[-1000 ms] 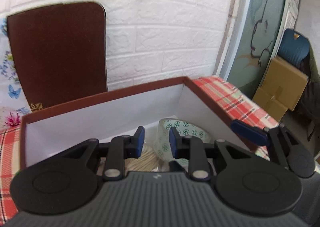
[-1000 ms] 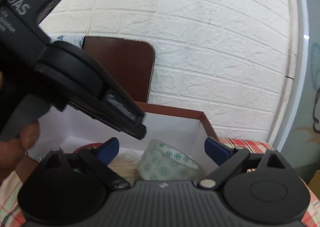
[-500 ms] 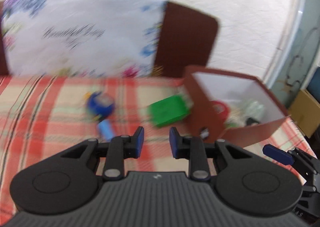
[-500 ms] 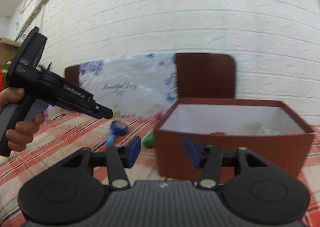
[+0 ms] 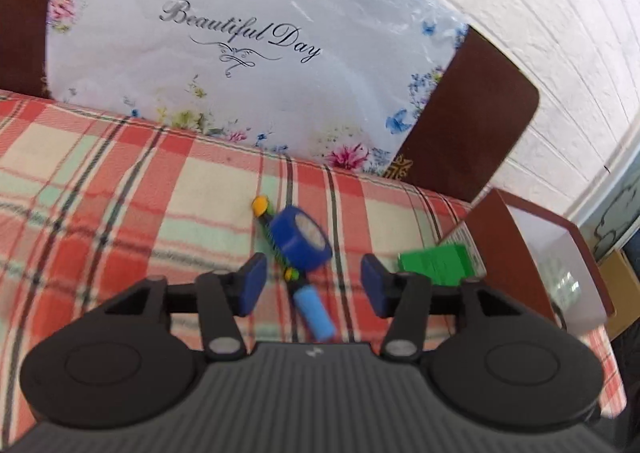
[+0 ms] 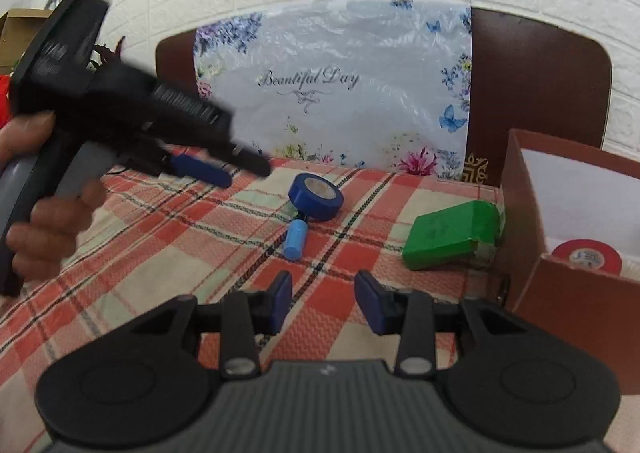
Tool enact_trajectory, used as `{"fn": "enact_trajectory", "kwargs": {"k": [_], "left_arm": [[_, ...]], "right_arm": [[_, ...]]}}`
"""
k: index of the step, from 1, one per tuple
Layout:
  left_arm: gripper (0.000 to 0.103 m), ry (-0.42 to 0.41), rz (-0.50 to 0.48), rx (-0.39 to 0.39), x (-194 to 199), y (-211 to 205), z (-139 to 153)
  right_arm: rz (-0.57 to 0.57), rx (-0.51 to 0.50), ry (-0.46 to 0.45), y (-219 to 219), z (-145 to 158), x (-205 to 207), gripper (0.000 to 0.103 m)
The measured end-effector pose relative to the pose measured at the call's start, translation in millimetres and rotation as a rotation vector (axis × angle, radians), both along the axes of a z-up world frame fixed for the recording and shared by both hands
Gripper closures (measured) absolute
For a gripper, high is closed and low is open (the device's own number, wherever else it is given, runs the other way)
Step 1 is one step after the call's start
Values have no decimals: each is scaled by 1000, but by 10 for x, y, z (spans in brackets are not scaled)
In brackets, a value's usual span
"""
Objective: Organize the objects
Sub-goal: 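Reach the left gripper to the blue tape roll and grasp it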
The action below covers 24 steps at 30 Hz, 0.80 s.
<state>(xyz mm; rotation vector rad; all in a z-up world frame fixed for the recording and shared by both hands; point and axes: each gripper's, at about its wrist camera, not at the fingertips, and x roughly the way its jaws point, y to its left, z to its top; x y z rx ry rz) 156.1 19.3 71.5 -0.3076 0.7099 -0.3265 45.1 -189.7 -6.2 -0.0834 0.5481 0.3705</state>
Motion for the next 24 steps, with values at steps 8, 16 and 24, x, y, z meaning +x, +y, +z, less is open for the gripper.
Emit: {"fn": "enact_trajectory", "kwargs": {"k": [8,16,24], "left_arm": [[71,81,59,58,569,-176,-339],[77,72,46,-75,-139,139,-306],[77,48,30,-191,-781,733,-273]], "right_arm": [[-135,12,92,-82,-165,408,57],[-162,-72,20,130,-164,408,41],[202,-663,-108,475,215,432,15]]}}
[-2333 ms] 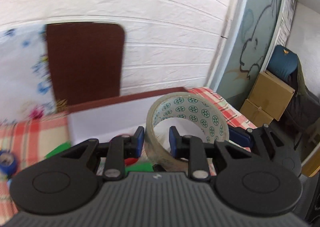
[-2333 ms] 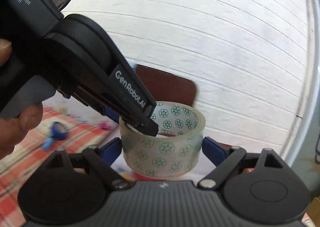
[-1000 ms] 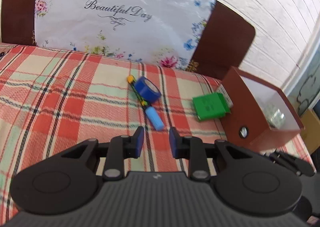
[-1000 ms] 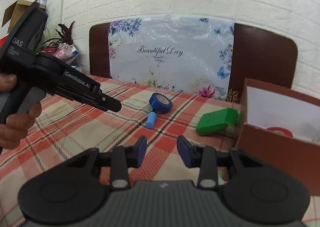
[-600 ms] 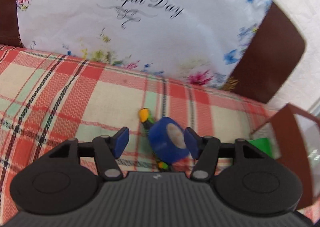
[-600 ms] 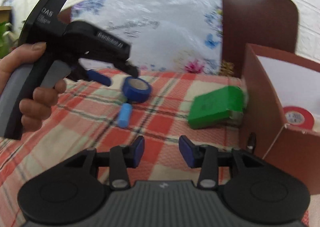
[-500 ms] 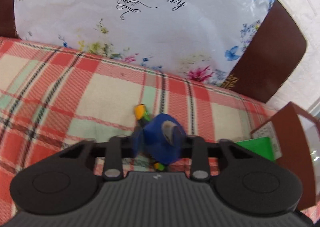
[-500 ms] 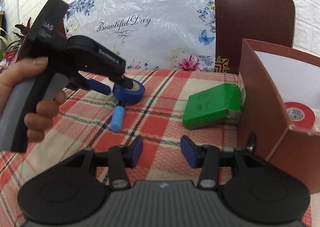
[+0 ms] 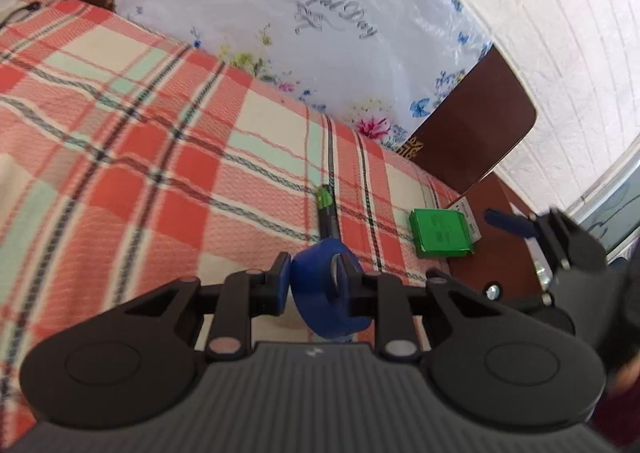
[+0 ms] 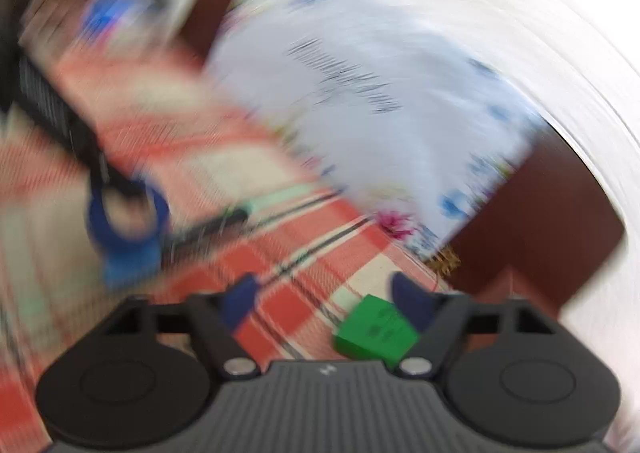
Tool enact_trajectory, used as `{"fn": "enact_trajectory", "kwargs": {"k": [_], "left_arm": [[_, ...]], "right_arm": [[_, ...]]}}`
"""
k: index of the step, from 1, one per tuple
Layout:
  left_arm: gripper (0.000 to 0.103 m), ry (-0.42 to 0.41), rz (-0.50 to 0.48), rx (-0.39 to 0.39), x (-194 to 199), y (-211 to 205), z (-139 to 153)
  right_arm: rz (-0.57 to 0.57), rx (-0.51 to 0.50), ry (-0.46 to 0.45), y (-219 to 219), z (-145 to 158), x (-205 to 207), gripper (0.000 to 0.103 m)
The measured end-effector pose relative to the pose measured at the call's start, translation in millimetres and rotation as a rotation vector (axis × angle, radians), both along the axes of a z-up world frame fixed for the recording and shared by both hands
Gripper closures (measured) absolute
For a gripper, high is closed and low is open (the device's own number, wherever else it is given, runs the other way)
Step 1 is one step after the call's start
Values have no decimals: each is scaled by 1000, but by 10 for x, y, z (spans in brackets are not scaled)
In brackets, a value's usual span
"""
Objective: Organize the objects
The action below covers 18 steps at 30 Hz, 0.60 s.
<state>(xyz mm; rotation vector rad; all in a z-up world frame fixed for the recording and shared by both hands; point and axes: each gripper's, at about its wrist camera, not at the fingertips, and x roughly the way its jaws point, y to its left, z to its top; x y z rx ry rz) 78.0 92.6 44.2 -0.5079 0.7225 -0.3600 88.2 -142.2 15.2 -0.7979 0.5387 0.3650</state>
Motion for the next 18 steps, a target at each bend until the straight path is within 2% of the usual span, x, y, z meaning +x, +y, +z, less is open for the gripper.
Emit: {"fn": "enact_trajectory", "kwargs": {"k": [2,4,7,8,9,10,11,12,14,15,16,18], "left_arm": [[77,-22,28,12,-100,146,11],[77,-6,58,26,-147,259,-50],[77,45,74,-3,-140,378,-210],[77,59,77,-14,-144,393,-254],[77,64,79,-25,-153,400,-287],[77,65,80,-36,-173,408,-306],[77,66,77,-40,-186,416,-315],[77,65,72,-41,-202,417,-312],[77,60,55,-34,-236,417,-305],[77,59,48,-31,-261,408,-303],[77,61,39,-32,-285,398,-300],[77,60,6,-43,-349,361,-289]], "right_arm": [[28,-199,43,28,20,156,14],[12,-368,98,43,-43,384,14],[-45,-572,248,73,-316,742,16],[-53,-628,257,92,-423,817,20],[-59,-679,261,119,-512,886,40],[-58,-703,262,145,-566,940,51],[-66,-699,268,160,-588,982,74],[-80,-679,284,168,-598,995,76],[-45,-648,252,185,-570,869,79],[-36,-601,251,177,-508,770,79],[-34,-528,262,173,-413,685,79],[-39,-317,313,163,-180,464,79]]}}
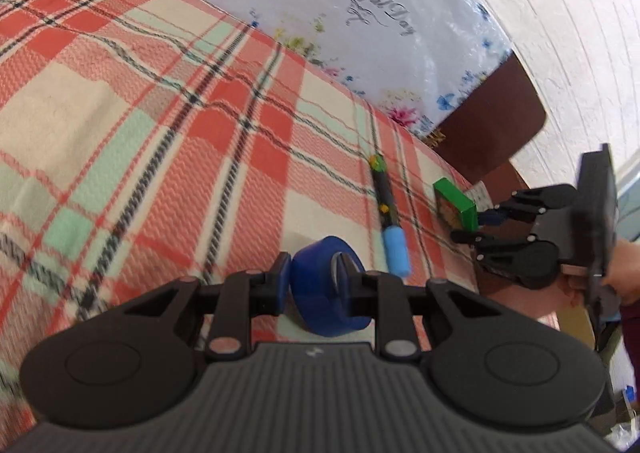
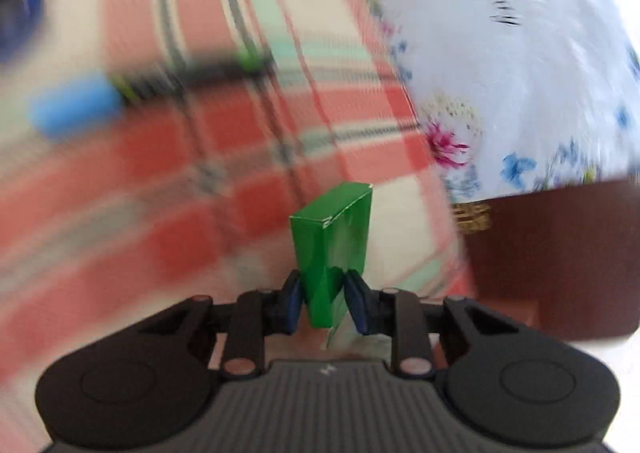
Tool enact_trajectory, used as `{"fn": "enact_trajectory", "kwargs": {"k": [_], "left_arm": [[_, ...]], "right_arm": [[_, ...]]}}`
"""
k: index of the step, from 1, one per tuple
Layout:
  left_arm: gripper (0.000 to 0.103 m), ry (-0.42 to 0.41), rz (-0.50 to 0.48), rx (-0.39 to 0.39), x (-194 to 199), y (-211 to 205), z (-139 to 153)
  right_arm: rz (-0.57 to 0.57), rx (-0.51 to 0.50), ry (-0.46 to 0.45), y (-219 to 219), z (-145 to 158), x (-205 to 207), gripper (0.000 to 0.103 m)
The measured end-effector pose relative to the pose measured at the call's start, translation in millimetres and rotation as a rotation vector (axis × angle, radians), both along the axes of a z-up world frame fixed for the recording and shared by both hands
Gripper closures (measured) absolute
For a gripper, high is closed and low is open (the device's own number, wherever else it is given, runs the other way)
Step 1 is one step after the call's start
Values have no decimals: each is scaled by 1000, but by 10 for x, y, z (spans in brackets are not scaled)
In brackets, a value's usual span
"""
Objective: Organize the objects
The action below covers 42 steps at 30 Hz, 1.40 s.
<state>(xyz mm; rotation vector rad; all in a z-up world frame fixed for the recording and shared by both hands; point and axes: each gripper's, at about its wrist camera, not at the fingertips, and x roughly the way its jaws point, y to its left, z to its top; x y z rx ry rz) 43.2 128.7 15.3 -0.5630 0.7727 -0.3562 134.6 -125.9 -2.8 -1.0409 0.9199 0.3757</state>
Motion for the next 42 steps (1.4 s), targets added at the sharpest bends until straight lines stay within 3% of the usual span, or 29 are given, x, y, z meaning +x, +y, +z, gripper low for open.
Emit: {"fn": "enact_trajectory", "kwargs": {"k": [2,5,8,13,14,15,17,19,23,26,29,32,35,40,42], "left_arm": [[77,-11,-27,-3,-96,-71,40],[77,-31,-80,13,-236,-240,131],[77,-22,-157,-11,-323,-449,176],[77,-17,-225,53,-420,-882,235],[77,-18,-237,61,-420,-949,278],[77,-24,-252,79,-421,-1037,330],[78,-50,-291,111,-444,-1231,436],[77,-85,-343,126,-481,-1428,530],[77,-91,-451,169,-471,-1874,582],[77,-100,-512,233,-451,-2227,566],[77,-62,-575,246,-414,-2535,489],[77,-11,-645,251,-451,-2811,392],[76,1,-695,248,-528,-2966,344],[73,31,-701,283,-581,-3099,288],[65,32,-690,306,-594,-3142,290]], "right_arm": [[-34,201,46,-74,171,-301,79],[-85,416,83,-321,267,-780,80],[-163,559,75,-622,217,-1243,81],[-380,836,55,-1297,165,-1731,83],[-420,885,51,-1450,155,-1773,81],[-453,909,25,-1556,148,-1825,71],[-510,888,-78,-1694,168,-1909,61],[-556,891,-150,-1840,210,-1967,61],[-573,948,-196,-1982,190,-2099,56],[-573,921,-235,-2078,120,-2159,51],[-628,885,-294,-2260,50,-2262,48],[-661,922,-290,-2474,20,-2385,46],[-613,976,-265,-2573,-19,-2539,43],[-544,1022,-201,-2577,-143,-2702,43],[-525,1011,-194,-2481,-168,-2738,42]]}}
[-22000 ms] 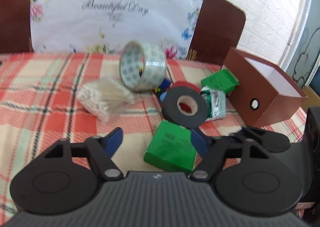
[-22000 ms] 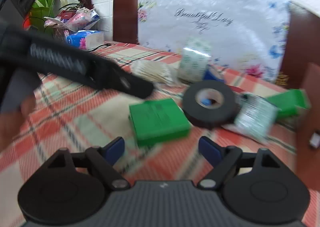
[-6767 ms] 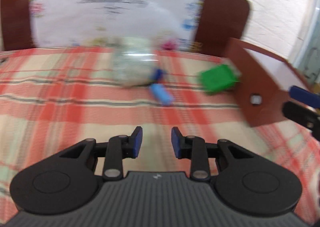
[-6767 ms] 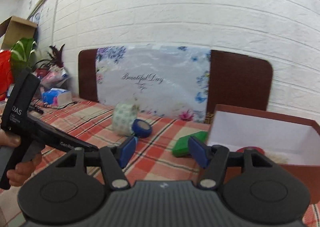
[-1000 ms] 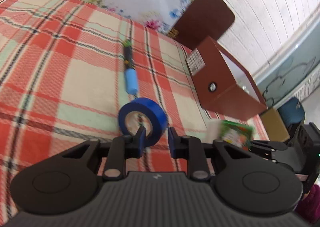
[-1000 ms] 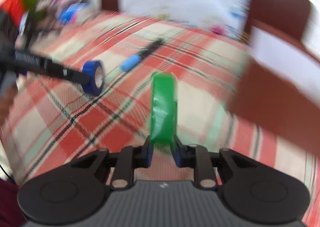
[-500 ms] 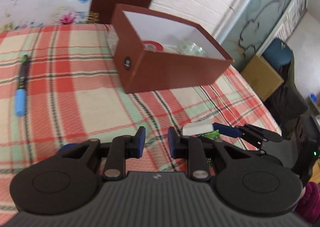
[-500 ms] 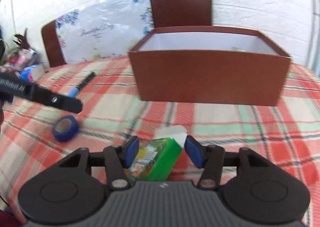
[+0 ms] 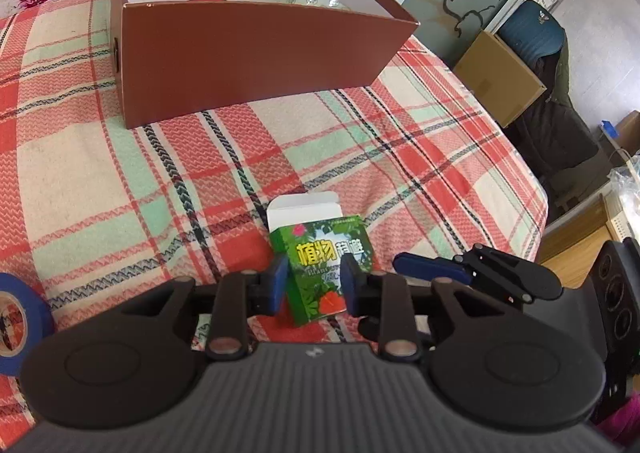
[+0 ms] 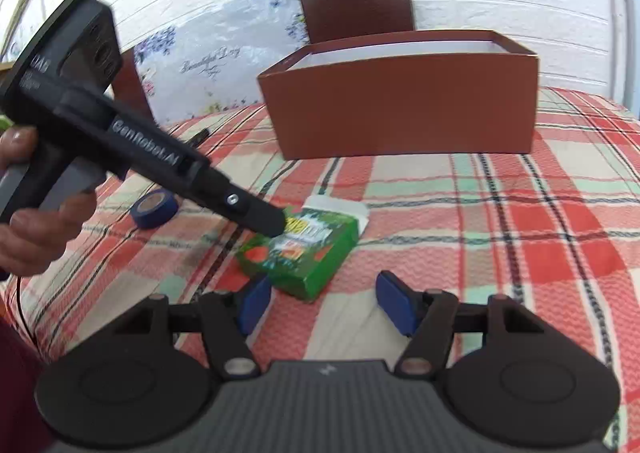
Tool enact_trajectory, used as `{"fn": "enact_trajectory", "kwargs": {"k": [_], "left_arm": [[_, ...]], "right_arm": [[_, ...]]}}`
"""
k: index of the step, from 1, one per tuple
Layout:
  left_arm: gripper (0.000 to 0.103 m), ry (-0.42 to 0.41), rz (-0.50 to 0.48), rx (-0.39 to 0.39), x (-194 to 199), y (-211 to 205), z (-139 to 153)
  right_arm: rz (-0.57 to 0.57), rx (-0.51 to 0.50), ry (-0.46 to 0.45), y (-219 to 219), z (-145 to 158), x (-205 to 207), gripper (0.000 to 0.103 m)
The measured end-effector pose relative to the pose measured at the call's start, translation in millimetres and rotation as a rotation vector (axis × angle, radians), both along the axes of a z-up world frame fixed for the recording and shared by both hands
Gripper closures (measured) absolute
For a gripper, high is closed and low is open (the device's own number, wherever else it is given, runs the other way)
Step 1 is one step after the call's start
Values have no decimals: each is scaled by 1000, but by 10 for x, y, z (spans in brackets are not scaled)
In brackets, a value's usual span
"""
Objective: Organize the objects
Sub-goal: 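Grasp the green plant-repellent box with the left gripper and lift it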
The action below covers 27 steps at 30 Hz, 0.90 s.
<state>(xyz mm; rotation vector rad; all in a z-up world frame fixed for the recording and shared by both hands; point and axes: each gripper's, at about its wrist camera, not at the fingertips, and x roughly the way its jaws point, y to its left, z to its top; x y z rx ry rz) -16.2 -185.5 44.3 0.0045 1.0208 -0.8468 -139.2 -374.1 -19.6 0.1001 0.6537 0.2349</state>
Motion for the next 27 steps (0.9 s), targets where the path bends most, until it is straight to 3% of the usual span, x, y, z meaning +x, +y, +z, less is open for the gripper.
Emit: {"fn": "enact_trajectory", "kwargs": {"k": [2,9,27], "left_arm": [[59,-20,19,41,-23,-29,-9],[57,-78,83,105,-79,-34,1],[52,-118,153,147,-153,9,6]], "right_arm": [[-3,-27,-7,71,-16,11,41],[-18,-81,-24,209,-69,80,38],[-36,-133,-28,303,-84,64,38]]}}
